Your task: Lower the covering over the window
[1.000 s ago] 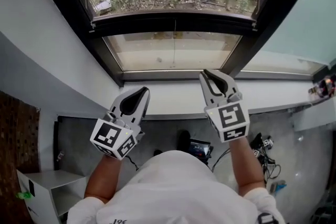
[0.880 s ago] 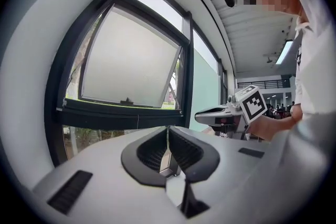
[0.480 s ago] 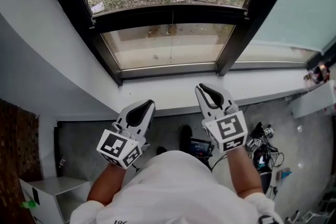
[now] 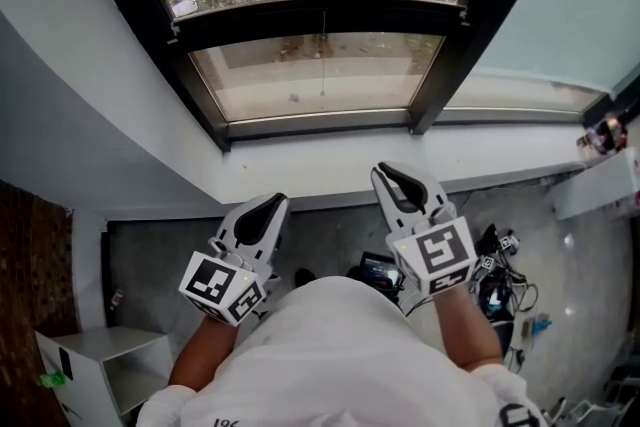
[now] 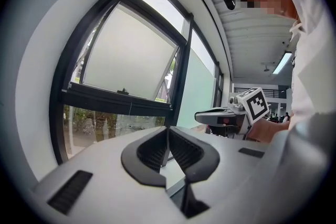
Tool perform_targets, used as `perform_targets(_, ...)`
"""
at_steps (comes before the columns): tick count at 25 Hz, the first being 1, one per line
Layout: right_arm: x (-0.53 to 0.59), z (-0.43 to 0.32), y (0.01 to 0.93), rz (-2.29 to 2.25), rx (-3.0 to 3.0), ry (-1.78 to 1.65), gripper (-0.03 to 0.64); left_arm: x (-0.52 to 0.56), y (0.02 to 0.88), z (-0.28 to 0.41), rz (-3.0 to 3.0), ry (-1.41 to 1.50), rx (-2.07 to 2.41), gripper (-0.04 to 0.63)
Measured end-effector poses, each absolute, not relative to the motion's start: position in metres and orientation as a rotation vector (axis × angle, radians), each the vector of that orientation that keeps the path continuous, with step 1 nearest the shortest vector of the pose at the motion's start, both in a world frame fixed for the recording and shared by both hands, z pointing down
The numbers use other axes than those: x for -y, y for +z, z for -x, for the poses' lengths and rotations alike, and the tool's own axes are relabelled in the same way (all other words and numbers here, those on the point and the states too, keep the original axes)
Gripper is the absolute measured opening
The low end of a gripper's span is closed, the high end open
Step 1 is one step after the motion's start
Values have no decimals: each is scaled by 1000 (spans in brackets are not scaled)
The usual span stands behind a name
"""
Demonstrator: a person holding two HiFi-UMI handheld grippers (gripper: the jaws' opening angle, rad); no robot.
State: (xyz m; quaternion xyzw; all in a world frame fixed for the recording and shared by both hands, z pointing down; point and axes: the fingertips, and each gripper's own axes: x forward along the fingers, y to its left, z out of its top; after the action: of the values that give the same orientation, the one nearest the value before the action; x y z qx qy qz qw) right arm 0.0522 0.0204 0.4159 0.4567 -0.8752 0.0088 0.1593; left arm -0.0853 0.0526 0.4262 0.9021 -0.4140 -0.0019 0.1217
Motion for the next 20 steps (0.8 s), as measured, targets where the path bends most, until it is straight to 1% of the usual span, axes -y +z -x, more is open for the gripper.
perform_targets(11,-31,-110,435,-1254,2488,117,46,-64,438,38,-2552,25,1253,28)
perform_targets(20,-35,-126,450,-1228,2515,205,31,-70,441,14,-2541,42,1262,28)
